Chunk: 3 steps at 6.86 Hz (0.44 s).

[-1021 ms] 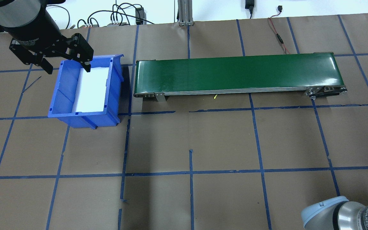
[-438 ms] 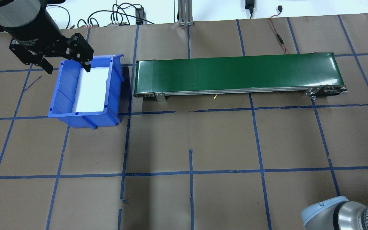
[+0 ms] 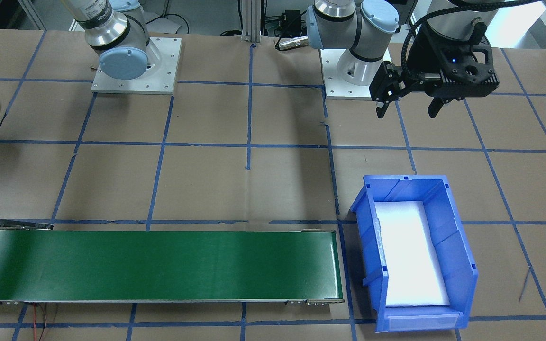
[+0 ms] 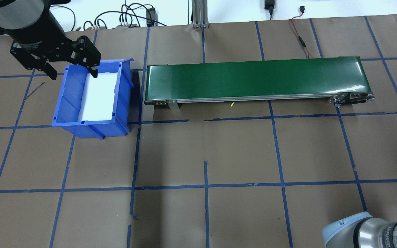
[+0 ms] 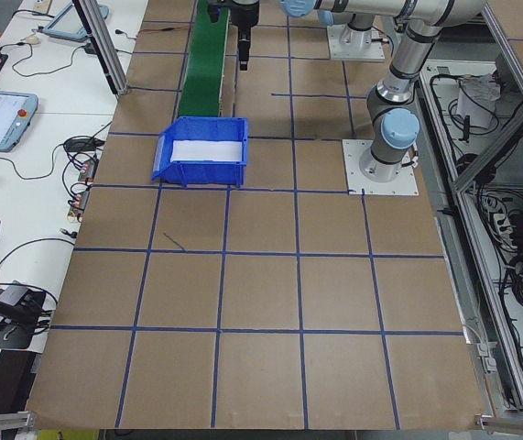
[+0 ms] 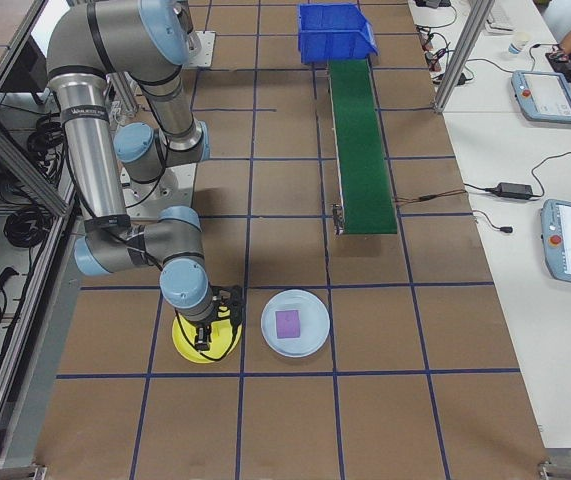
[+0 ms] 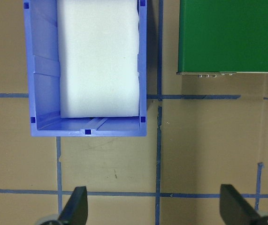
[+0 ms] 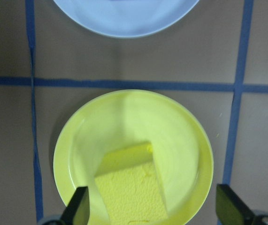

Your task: Move block left to right into plate

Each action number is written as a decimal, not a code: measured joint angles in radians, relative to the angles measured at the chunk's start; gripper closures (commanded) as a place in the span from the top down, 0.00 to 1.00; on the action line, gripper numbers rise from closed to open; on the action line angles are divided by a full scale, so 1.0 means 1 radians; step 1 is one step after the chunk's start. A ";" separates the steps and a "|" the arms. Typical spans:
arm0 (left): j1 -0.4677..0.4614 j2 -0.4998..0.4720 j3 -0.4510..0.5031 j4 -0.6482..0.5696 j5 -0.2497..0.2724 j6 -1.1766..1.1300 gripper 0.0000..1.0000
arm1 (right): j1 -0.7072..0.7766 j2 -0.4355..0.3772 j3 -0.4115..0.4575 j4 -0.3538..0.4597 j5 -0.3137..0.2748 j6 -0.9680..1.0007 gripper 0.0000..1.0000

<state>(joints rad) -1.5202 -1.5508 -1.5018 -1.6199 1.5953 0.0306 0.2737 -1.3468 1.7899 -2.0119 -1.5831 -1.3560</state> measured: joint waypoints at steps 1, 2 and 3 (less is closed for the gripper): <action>0.000 0.000 0.000 0.000 0.000 0.000 1.00 | 0.074 -0.043 -0.061 0.070 0.001 0.071 0.95; 0.000 0.000 0.000 0.000 0.000 0.000 1.00 | 0.160 -0.084 -0.133 0.182 0.003 0.195 0.96; 0.000 0.000 0.000 0.000 0.000 0.000 1.00 | 0.257 -0.113 -0.198 0.279 0.002 0.325 0.96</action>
<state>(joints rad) -1.5201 -1.5509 -1.5018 -1.6199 1.5953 0.0307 0.5306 -1.4602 1.5917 -1.7331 -1.5808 -1.0311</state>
